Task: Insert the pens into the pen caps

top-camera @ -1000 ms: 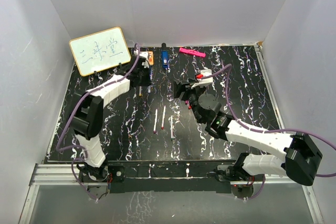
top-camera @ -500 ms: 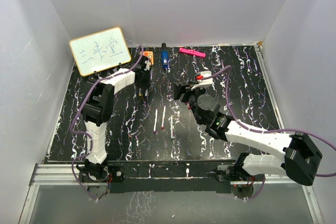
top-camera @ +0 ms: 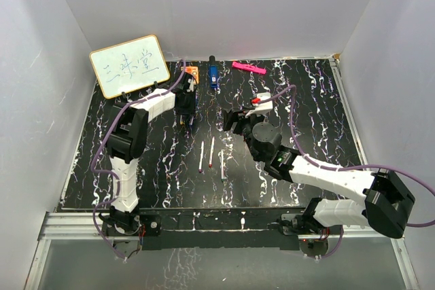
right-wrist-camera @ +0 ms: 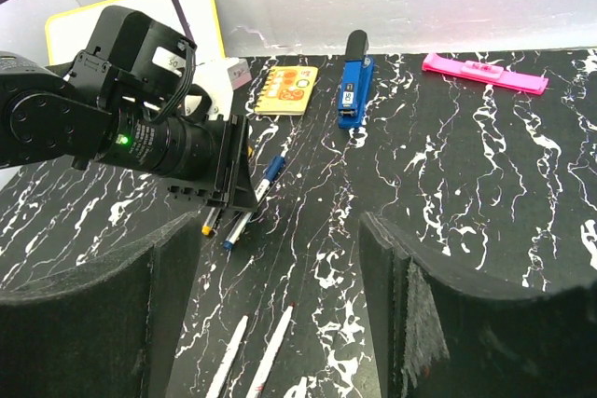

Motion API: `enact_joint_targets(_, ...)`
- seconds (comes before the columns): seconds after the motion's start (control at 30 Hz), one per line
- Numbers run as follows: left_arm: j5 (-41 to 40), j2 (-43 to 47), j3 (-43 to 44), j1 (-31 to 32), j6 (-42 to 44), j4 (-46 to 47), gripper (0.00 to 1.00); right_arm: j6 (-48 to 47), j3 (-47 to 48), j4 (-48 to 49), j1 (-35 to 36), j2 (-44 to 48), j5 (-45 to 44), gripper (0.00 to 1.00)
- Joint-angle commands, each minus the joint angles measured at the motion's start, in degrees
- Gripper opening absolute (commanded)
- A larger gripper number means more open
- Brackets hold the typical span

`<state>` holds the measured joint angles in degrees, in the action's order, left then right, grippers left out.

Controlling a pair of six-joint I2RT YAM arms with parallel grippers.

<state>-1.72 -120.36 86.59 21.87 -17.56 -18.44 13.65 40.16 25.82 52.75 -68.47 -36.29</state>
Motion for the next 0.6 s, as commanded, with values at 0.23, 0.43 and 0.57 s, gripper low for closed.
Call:
enact_joint_targets(0.23,2.89,13.14,0.21,-0.08,-0.56,0.26,0.32,1.73,-0.35,2.7,-0.73,-0.39,-6.15,0.7)
enact_joint_targets(0.43,4.23,21.49,-6.75,1.06,0.98,-0.28,0.32,7.16,0.0,-0.32,-4.27,-1.53,-4.95,0.59)
enact_joint_targets(0.57,5.11,27.28,-14.3,3.12,1.4,-1.31,0.31,14.02,-0.13,-4.39,-12.73,-1.61,4.14,0.42)
